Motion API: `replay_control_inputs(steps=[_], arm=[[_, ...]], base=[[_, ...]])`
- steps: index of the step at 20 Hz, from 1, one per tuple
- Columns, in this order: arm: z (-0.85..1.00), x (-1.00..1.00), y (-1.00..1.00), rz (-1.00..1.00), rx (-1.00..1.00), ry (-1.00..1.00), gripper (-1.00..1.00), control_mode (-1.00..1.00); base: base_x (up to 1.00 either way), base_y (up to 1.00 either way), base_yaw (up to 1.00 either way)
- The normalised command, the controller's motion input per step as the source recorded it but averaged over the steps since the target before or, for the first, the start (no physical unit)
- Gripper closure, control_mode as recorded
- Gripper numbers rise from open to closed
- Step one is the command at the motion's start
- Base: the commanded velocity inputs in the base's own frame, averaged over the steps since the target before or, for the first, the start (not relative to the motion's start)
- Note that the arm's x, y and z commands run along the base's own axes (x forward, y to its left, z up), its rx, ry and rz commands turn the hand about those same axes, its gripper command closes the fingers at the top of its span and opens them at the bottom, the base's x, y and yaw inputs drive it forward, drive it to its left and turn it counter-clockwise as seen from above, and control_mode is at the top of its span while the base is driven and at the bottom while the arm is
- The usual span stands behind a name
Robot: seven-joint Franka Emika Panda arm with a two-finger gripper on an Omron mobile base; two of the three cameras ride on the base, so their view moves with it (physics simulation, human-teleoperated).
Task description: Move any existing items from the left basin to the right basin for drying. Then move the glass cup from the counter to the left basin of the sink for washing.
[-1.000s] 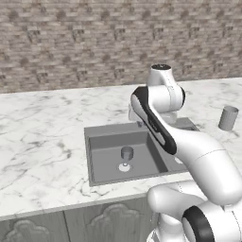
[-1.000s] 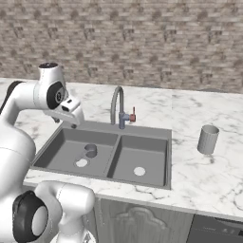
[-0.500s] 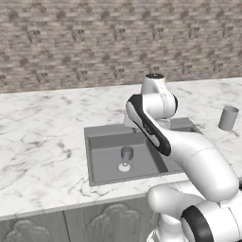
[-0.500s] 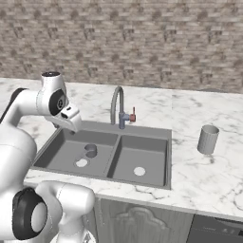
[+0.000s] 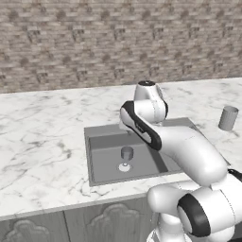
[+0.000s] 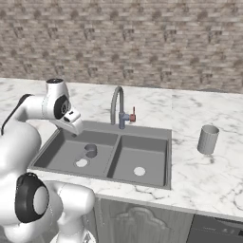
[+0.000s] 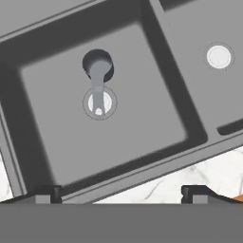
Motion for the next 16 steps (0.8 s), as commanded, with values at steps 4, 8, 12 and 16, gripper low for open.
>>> replay_control_inputs(steps=[4,8,12,16], arm=[[-0.31,0.41,0.06,0.00,0.00,0.01,-1.00,-1.00],[-0.29,0.30,0.02,0.00,0.00,0.00,-1.00,-1.00],[-0.31,0.17,0.00,0.00,0.00,0.00,-1.00,-1.00],[-0.34,0.19,0.01,0.00,0.00,0.00,-1.00,-1.00]], base=[[0.00,0.00,0.00],[0.00,0.00,0.00],[0.00,0.00,0.00],[0.00,0.00,0.00]])
